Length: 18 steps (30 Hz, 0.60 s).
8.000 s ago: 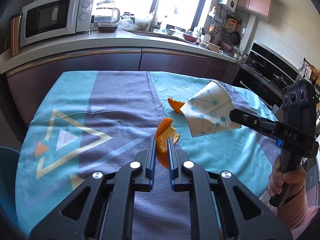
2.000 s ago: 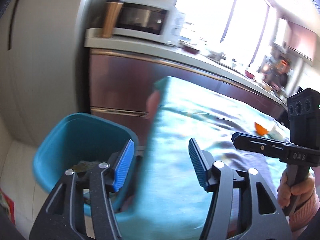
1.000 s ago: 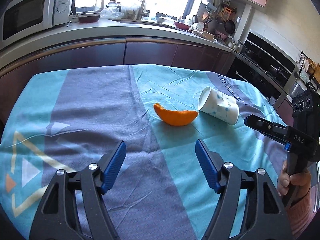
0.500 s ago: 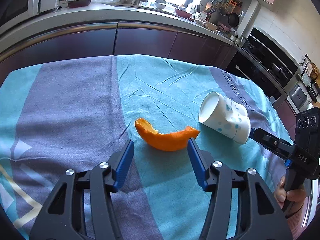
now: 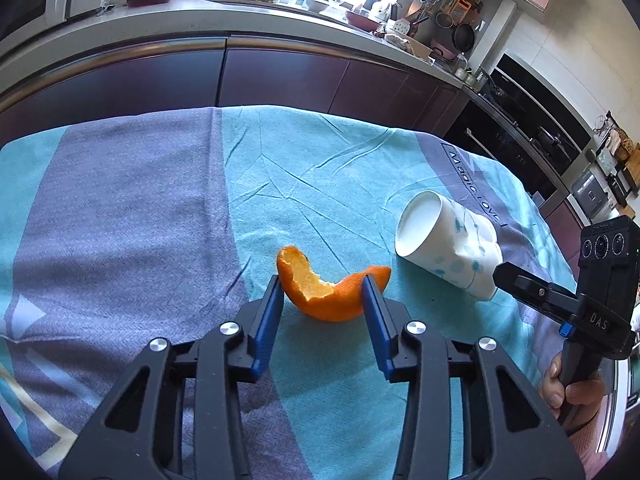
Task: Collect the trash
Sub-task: 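Grasp the orange peel with the left tool while the right tool grasps the blue-dotted cup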
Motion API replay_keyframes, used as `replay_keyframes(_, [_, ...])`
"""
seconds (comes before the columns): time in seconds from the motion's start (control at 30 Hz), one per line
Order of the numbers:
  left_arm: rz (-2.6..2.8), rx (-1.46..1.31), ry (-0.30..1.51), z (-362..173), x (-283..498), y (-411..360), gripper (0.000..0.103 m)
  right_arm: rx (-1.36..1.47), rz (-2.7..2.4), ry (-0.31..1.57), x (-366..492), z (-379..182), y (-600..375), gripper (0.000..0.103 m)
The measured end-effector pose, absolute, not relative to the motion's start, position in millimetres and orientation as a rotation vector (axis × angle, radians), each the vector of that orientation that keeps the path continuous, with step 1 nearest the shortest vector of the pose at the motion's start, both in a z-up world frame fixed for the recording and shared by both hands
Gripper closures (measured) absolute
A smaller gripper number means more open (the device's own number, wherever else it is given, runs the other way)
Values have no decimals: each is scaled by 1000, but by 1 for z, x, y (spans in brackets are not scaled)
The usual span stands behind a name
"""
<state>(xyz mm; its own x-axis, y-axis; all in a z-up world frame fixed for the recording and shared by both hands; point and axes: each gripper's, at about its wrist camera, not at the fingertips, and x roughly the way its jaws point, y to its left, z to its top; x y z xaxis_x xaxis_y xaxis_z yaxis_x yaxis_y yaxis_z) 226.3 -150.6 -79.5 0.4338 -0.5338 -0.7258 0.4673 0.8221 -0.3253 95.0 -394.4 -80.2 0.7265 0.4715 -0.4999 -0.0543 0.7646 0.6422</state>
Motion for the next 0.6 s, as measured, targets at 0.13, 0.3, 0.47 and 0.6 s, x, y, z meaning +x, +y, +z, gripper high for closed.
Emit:
replay_keyframes(0.13, [-622,-76,925,-78,223,-149,70,645,331,708,97,-80,-392,86])
replay_keyframes(0.3, [-615,-67,914,-76,214,-144,77,638,345,688,94,-76,-388,96])
replay_keyframes(0.47, [-602,-53,900,-75,204,-138,81,618,365,667,92,-69,-382,100])
replay_keyframes(0.6, [-594,-53,886,-70,196,-127,89,611,383,649,89,-63,-378,100])
